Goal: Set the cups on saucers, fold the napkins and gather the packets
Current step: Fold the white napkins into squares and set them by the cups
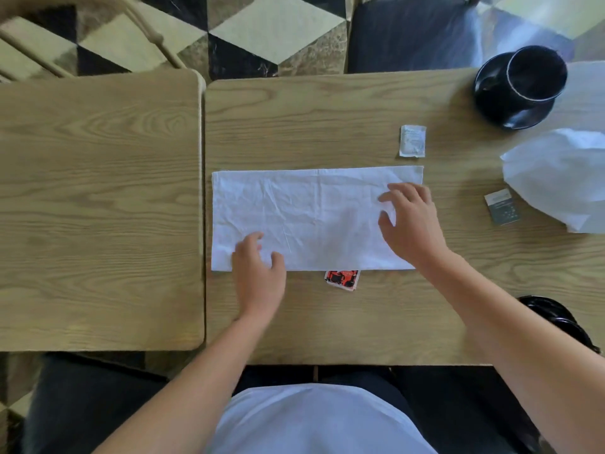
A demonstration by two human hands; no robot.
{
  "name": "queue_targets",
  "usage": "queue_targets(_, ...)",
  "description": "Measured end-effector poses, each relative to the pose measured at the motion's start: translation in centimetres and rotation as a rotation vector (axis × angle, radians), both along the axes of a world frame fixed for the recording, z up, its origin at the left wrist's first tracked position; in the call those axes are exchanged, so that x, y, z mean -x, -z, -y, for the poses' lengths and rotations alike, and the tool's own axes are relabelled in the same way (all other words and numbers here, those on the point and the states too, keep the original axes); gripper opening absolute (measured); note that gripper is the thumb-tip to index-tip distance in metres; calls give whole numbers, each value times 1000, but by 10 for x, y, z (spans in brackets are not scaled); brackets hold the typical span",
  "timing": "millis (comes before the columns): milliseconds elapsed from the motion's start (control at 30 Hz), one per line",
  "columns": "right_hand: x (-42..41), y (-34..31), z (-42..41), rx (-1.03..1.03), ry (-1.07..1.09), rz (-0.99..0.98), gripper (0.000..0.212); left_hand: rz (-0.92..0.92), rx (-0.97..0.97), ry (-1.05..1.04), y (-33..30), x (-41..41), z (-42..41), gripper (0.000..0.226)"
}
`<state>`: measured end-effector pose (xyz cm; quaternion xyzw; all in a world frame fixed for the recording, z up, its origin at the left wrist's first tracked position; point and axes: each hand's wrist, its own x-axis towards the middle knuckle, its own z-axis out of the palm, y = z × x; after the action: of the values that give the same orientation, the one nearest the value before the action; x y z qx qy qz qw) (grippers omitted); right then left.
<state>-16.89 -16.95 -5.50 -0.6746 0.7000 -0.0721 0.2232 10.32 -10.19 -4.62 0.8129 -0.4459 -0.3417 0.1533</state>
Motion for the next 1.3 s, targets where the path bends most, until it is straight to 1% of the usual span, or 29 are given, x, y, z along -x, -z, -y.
queue_targets(33, 0, -6, 18, -7, -20, -1, 33, -288, -152, -288, -8, 26, 3, 23)
queue_targets(67, 0, -11, 36, -44, -50, -20, 36, -611, -361, -574, -13, 51, 6, 13)
queue_targets(100, -1, -14, 53, -102, -85, -52, 41, -908, -575, -768, -18, 74, 7, 11)
queue_targets(133, -1, -14, 69, -172, -118, -89, 46, -1136, -743, -826, -20, 93, 6, 20)
queue_targets(167, -2, -14, 82, -242, -145, -124, 50, -1267, -839, -797, -21, 112, 2, 33)
queue_targets(200, -3, -14, 92, -301, -169, -152, 52, -1322, -870, -760, -19, 127, -2, 43)
queue_targets(267, -6, -10, 105, -352, -228, -208, 51, -1349, -863, -796, -16, 151, -9, 51)
queue_targets(333, -10, -5, 111, -359, -293, -282, 46, -1340, -837, -907, -9, 167, -11, 50)
queue_targets(400, -14, -2, 116, -408, -299, -338, 39, -1305, -839, -937, -3, 177, -10, 49)
queue_targets(500, -17, -2, 118, -509, -301, -409, 26, -1239, -861, -958, 2, 184, -3, 38)
queue_targets(567, -15, -4, 116, -507, -344, -450, 21, -1198, -829, -996, 2, 185, 1, 31)
queue_targets(633, -13, -11, 115, -493, -356, -425, 20, -1133, -727, -1025, 0, 184, 6, 20)
queue_targets(733, -15, -34, 115, -594, -294, -296, 27, -1050, -509, -1000, -12, 178, 9, 8)
queue_targets(800, -17, -56, 116, -660, -269, -238, 37, -1109, -382, -996, -27, 163, 12, 5)
queue_targets(900, -17, -92, 117, -689, -239, -181, 35, -1132, -292, -971, -54, 124, 24, 9)
queue_targets(933, -18, -102, 119, -691, -209, -121, 33, -1122, -295, -954, -64, 109, 30, 7)
queue_targets(967, -20, -112, 123, -692, -162, -14, 30, -1131, -309, -933, -77, 94, 37, 6)
queue_targets(1067, -28, -135, 136, -730, 139, 467, 11, -1258, -340, -859, -111, 56, 62, 16)
queue_targets(1100, -30, -142, 140, -738, 205, 588, 13, -1282, -327, -827, -121, 46, 72, 20)
queue_targets(1167, -33, -158, 150, -757, 267, 777, 21, -1310, -271, -771, -143, 31, 96, 22)
queue_targets(1233, -37, -179, 158, -727, 293, 912, 27, -1340, -191, -737, -167, 20, 121, 22)
queue_targets(1300, -42, -201, 166, -642, 355, 1021, 30, -1371, -107, -688, -191, 12, 144, 25)
